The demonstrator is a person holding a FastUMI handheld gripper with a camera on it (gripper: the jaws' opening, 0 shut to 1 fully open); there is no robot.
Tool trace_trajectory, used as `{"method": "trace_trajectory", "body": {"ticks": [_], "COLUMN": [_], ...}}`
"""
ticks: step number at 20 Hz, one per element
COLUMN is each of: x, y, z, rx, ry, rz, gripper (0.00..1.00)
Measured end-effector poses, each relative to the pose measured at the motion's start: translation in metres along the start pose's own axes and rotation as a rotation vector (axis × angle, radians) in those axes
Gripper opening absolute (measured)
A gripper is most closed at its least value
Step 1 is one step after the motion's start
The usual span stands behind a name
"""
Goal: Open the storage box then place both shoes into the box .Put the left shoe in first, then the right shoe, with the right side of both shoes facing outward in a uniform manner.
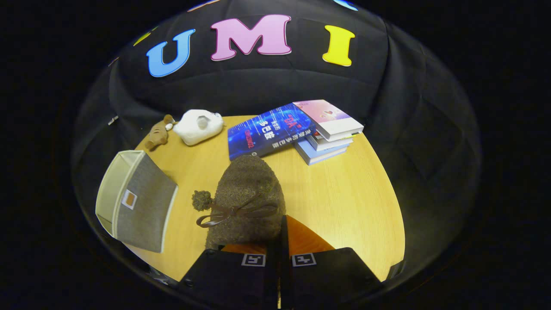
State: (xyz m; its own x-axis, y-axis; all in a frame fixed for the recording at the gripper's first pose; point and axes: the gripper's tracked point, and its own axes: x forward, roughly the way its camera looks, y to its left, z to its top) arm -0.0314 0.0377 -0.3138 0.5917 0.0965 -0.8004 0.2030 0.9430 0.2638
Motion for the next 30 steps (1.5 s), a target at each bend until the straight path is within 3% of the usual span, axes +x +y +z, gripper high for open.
{"method": "trace_trajectory", "body": {"ticks": [7,15,21,28,30], "x": [-0.047,-0.061,-0.037,0.002,0.003], "y": [0.118,0.256,0.322,0.328,0.328], "z": [0.058,0.078,0.057,0.019,0.016], "rx": [-0.008,-0.034,-0.038,0.007,-0.002], "ry": [-0.082,-0.099,-0.033,0.080,0.079], "rz": [0.121,0.231,0.198,0.096,0.089], "gripper": [0.07,0.07,0.07,0.07,0.17]}}
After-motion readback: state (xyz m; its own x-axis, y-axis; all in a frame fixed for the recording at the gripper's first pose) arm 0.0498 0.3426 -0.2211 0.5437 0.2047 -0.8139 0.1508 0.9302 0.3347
